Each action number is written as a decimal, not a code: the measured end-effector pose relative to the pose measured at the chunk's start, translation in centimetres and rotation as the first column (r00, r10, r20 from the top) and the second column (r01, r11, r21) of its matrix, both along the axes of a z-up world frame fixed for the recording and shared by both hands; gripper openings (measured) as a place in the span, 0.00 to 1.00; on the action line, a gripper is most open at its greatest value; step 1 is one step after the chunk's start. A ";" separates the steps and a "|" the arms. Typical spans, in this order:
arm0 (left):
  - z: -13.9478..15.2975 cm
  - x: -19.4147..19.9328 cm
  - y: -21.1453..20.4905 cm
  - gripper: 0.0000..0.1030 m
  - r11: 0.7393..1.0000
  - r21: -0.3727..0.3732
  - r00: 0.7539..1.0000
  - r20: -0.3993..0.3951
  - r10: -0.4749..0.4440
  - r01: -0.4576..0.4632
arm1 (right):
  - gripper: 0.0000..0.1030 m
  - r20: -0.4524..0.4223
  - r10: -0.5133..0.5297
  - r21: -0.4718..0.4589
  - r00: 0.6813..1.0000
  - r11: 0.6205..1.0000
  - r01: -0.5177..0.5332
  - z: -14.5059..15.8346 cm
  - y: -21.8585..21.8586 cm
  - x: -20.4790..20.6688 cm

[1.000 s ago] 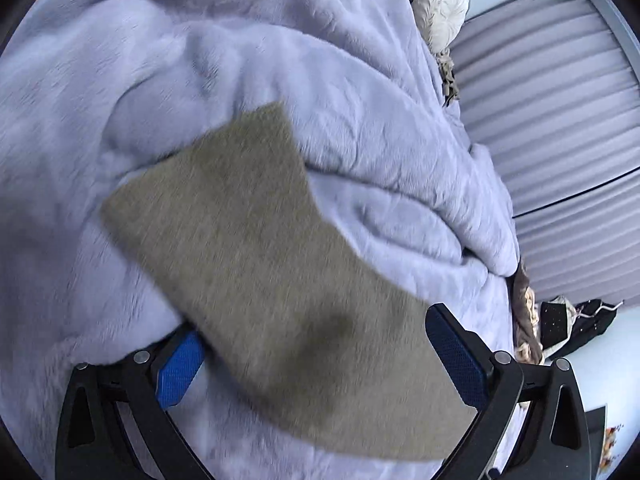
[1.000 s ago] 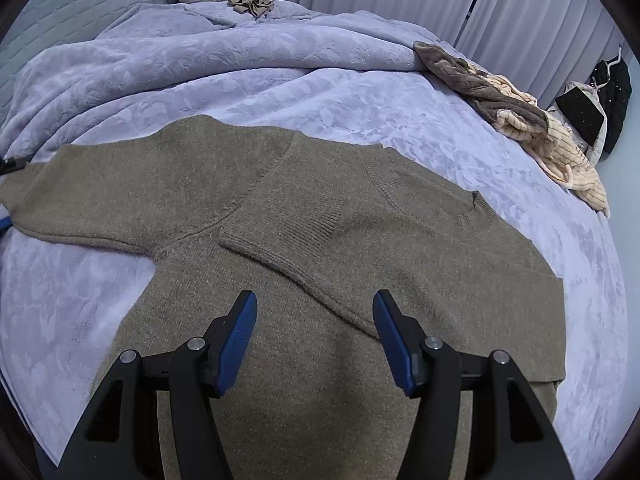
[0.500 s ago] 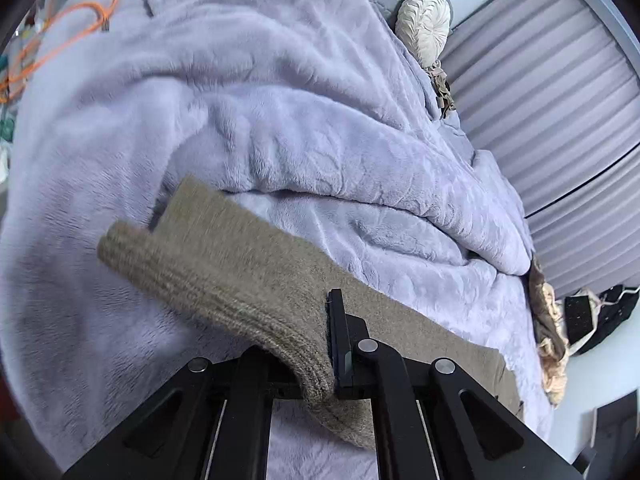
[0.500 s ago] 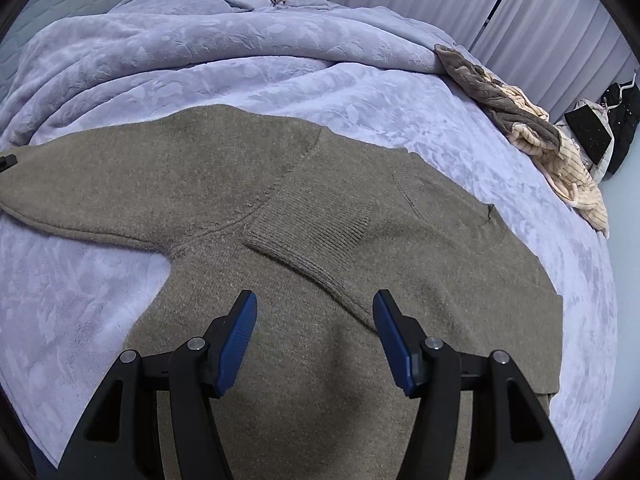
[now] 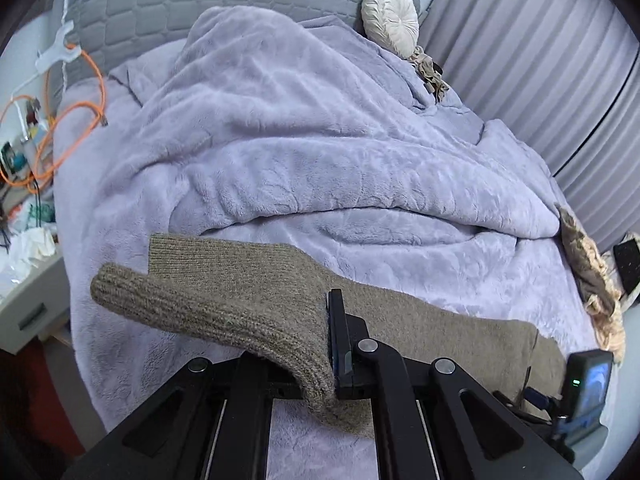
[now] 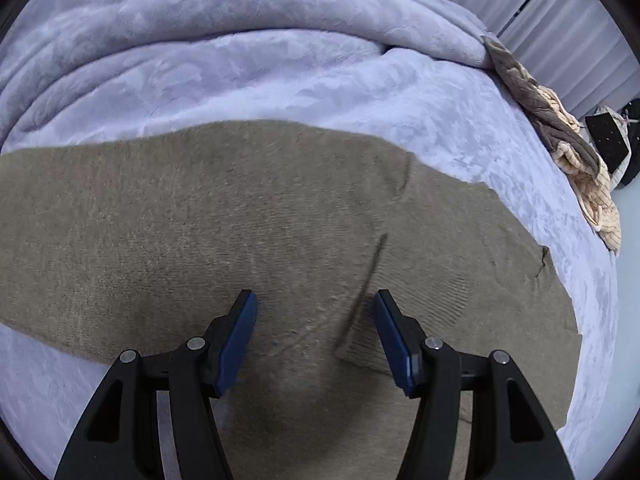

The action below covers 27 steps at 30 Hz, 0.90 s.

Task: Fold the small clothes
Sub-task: 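Lift the sleeve and fold the sweater side inward with the left tool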

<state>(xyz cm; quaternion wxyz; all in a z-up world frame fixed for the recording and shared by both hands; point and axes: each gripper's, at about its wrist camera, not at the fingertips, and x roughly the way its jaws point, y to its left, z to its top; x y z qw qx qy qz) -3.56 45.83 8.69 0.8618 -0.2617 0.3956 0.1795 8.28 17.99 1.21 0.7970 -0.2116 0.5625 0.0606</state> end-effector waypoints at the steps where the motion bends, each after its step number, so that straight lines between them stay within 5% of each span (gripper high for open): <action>1: 0.3 -0.1 -0.4 0.08 1.000 0.010 1.000 -0.002 -0.002 0.002 | 0.62 -0.004 0.018 -0.025 1.000 1.000 -0.018 -0.5 0.9 -0.1; 3: 0.9 0.0 -1.0 0.08 1.000 0.030 1.000 -0.005 -0.008 0.008 | 0.62 0.001 0.071 0.004 0.997 0.997 -0.071 0.0 2.3 -0.6; 6: 1.5 0.2 -2.0 0.08 0.998 0.068 1.000 -0.018 -0.015 0.016 | 0.62 -0.033 0.134 0.255 0.990 0.959 -0.121 2.5 2.3 -1.7; 10: 2.0 0.6 -3.1 0.08 0.996 0.077 0.999 -0.032 -0.038 0.040 | 0.62 0.089 0.115 0.159 0.989 0.979 -0.128 5.0 1.2 -3.1; 27: 3.6 4.5 -12.4 0.08 0.979 0.101 0.981 -0.097 -0.167 0.176 | 0.62 0.108 -0.085 0.133 0.990 0.989 0.071 6.8 -13.1 -4.1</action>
